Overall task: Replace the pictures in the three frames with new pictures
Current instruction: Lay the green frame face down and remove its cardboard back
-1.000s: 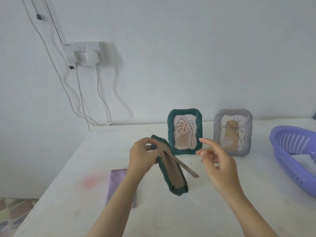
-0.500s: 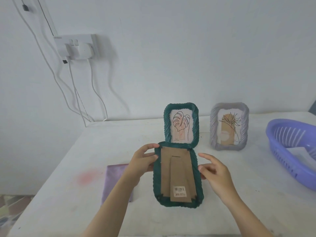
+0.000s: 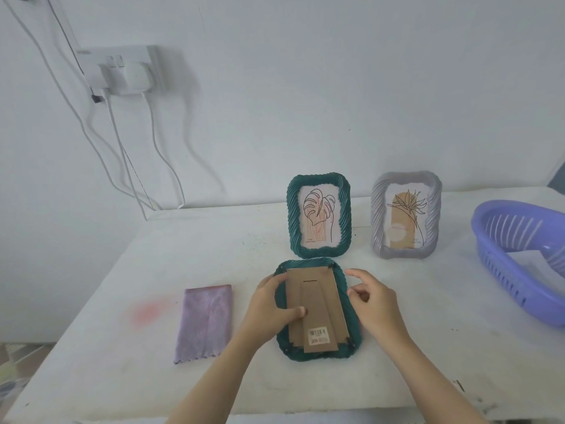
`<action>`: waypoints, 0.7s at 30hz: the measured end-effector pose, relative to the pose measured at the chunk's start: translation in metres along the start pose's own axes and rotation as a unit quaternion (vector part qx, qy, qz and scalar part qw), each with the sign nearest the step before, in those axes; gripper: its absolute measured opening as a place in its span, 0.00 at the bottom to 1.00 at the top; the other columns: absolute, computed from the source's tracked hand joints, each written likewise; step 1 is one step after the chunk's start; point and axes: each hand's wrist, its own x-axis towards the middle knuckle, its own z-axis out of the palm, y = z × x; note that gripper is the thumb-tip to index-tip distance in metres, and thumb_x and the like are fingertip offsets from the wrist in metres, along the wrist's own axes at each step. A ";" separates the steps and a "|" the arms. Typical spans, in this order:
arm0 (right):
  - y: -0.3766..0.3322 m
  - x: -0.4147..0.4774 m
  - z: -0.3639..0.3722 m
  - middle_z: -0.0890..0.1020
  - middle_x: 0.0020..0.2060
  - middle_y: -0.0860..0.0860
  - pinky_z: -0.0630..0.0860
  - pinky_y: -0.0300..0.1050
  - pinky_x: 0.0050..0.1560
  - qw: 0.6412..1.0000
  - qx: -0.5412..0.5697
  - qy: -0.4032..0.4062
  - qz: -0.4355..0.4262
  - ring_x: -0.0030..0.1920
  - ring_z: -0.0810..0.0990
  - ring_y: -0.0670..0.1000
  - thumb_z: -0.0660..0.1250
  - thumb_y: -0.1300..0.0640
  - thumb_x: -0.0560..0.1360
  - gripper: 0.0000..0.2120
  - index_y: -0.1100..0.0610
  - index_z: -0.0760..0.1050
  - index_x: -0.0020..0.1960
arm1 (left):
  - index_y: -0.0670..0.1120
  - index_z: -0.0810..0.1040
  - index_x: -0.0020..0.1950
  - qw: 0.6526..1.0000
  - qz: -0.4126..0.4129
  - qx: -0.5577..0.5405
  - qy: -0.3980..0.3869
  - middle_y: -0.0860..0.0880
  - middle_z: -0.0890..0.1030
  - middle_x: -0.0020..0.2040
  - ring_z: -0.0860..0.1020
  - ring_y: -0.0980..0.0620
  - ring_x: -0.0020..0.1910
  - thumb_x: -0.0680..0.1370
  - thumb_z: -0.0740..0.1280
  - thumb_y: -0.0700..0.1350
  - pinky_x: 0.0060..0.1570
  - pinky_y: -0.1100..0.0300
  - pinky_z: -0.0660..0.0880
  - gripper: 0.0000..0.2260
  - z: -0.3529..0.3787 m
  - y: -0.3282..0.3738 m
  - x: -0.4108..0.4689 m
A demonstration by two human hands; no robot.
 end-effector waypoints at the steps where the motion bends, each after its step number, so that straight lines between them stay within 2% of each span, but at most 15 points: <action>1: 0.000 0.001 0.000 0.81 0.35 0.49 0.70 0.27 0.40 1.000 -0.014 -0.006 -0.003 0.38 0.79 0.45 0.65 0.65 0.74 0.16 0.52 0.76 0.59 | 0.53 0.66 0.69 0.999 0.012 0.029 0.006 0.54 0.68 0.67 0.66 0.51 0.66 0.68 0.74 0.50 0.64 0.56 0.68 0.31 0.001 -0.001 0.000; 3: 0.001 0.001 -0.001 0.80 0.36 0.48 0.72 0.35 0.43 0.999 -0.045 -0.017 -0.010 0.40 0.79 0.47 0.64 0.64 0.74 0.16 0.53 0.74 0.61 | 0.54 0.65 0.70 0.991 0.023 0.131 0.023 0.53 0.65 0.71 0.57 0.47 0.73 0.70 0.71 0.56 0.70 0.51 0.60 0.31 0.002 -0.004 0.001; 5: 0.001 0.000 -0.001 0.79 0.39 0.47 0.73 0.37 0.46 0.996 -0.078 -0.022 -0.020 0.41 0.78 0.48 0.64 0.62 0.75 0.16 0.54 0.73 0.62 | 0.56 0.63 0.71 0.981 0.026 0.191 0.030 0.52 0.60 0.75 0.50 0.48 0.75 0.71 0.68 0.59 0.72 0.50 0.52 0.31 0.001 -0.006 0.000; 8: 0.002 -0.002 0.000 0.78 0.51 0.47 0.69 0.36 0.52 0.993 -0.107 -0.039 -0.045 0.50 0.75 0.45 0.65 0.54 0.74 0.20 0.53 0.70 0.66 | 0.55 0.58 0.73 0.980 0.047 0.195 0.011 0.50 0.54 0.77 0.45 0.50 0.76 0.69 0.65 0.65 0.73 0.51 0.45 0.36 0.001 -0.008 -0.004; 11: 0.006 -0.001 -0.001 0.72 0.65 0.46 0.66 0.43 0.65 0.984 -0.128 -0.085 -0.088 0.64 0.69 0.47 0.66 0.41 0.69 0.31 0.49 0.64 0.69 | 0.55 0.50 0.75 0.978 0.059 0.201 -0.028 0.50 0.44 0.77 0.38 0.52 0.75 0.60 0.58 0.73 0.71 0.52 0.36 0.48 0.002 -0.010 -0.009; 16: 0.006 0.005 -0.005 0.56 0.75 0.44 0.54 0.52 0.73 0.959 -0.203 -0.172 -0.097 0.74 0.54 0.49 0.60 0.23 0.56 0.52 0.43 0.49 0.74 | 0.53 0.44 0.76 0.967 0.067 0.241 -0.041 0.49 0.42 0.77 0.33 0.55 0.73 0.57 0.56 0.76 0.69 0.53 0.30 0.54 -0.001 -0.017 -0.007; 19: 0.008 0.007 -0.004 0.49 0.76 0.44 0.46 0.56 0.74 0.944 -0.231 -0.213 -0.097 0.75 0.47 0.48 0.54 0.18 0.51 0.56 0.40 0.43 0.73 | 0.50 0.41 0.76 0.958 0.082 0.271 -0.047 0.50 0.38 0.76 0.28 0.56 0.69 0.53 0.54 0.81 0.67 0.54 0.28 0.61 -0.003 -0.017 -0.004; 21: 0.009 0.008 -0.003 0.49 0.76 0.44 0.46 0.57 0.74 0.943 -0.236 -0.215 -0.098 0.75 0.47 0.48 0.53 0.17 0.50 0.58 0.40 0.43 0.74 | 0.49 0.39 0.76 0.953 0.099 0.281 -0.056 0.53 0.34 0.74 0.27 0.56 0.69 0.51 0.50 0.83 0.67 0.54 0.27 0.62 -0.005 -0.015 -0.001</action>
